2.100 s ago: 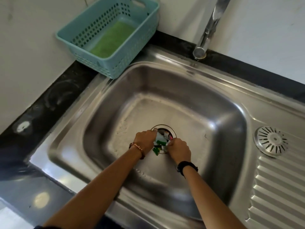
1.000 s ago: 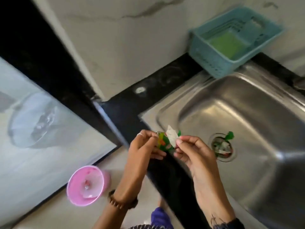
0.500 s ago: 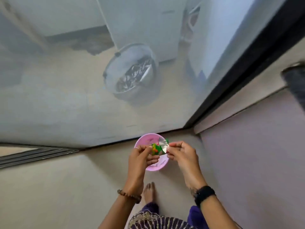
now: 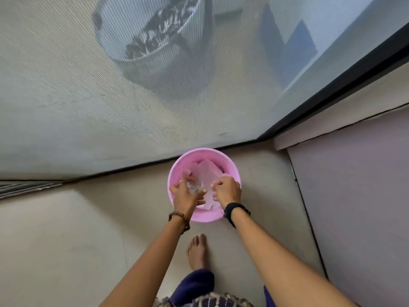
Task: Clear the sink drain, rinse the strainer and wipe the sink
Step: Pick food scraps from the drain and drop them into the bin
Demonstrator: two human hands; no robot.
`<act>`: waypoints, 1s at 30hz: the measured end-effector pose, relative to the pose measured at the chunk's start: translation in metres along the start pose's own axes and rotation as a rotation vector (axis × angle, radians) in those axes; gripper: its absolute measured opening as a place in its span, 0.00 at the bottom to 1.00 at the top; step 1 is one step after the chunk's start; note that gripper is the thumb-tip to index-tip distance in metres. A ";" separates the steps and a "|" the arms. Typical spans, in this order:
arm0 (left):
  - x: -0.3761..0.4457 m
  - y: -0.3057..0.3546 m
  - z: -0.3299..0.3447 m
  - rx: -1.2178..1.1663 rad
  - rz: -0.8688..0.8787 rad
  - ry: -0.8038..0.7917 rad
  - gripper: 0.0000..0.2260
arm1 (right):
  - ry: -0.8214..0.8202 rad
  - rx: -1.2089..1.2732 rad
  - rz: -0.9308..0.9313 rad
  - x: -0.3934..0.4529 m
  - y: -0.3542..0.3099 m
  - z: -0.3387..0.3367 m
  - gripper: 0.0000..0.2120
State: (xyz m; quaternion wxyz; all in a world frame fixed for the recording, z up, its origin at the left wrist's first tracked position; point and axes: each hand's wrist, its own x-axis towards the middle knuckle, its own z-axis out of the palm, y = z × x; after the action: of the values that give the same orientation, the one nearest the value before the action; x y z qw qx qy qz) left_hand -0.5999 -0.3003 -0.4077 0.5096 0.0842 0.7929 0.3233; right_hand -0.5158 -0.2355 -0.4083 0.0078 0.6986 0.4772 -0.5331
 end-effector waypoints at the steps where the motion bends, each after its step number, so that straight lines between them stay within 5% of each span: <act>1: 0.002 -0.005 0.001 0.000 0.005 -0.017 0.19 | 0.003 0.011 0.018 0.003 0.005 0.002 0.09; 5: -0.020 0.004 0.002 -0.113 -0.112 -0.107 0.12 | -0.040 0.334 0.110 -0.014 0.002 -0.013 0.09; 10: -0.093 0.076 0.008 -0.577 -0.323 -0.148 0.13 | -0.134 0.817 0.262 -0.082 -0.049 -0.081 0.05; 16: -0.226 0.211 0.027 -0.765 -0.130 -0.465 0.18 | -0.255 1.071 0.021 -0.200 -0.117 -0.219 0.08; 23: -0.389 0.333 0.070 -0.583 0.227 -0.874 0.17 | -0.177 1.108 -0.430 -0.340 -0.148 -0.387 0.10; 26: -0.459 0.365 0.103 -0.402 0.411 -1.009 0.15 | -0.014 1.125 -0.589 -0.395 -0.131 -0.456 0.12; 30: -0.527 0.387 0.180 0.035 0.582 -1.014 0.18 | 0.317 1.110 -0.577 -0.435 -0.082 -0.545 0.12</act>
State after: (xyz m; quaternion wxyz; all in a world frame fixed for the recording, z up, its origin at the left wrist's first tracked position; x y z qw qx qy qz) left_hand -0.2746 -0.1669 0.1728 0.7142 0.4512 0.3994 0.3560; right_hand -0.1589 -0.1938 0.1946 -0.5692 0.5125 0.2946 -0.5715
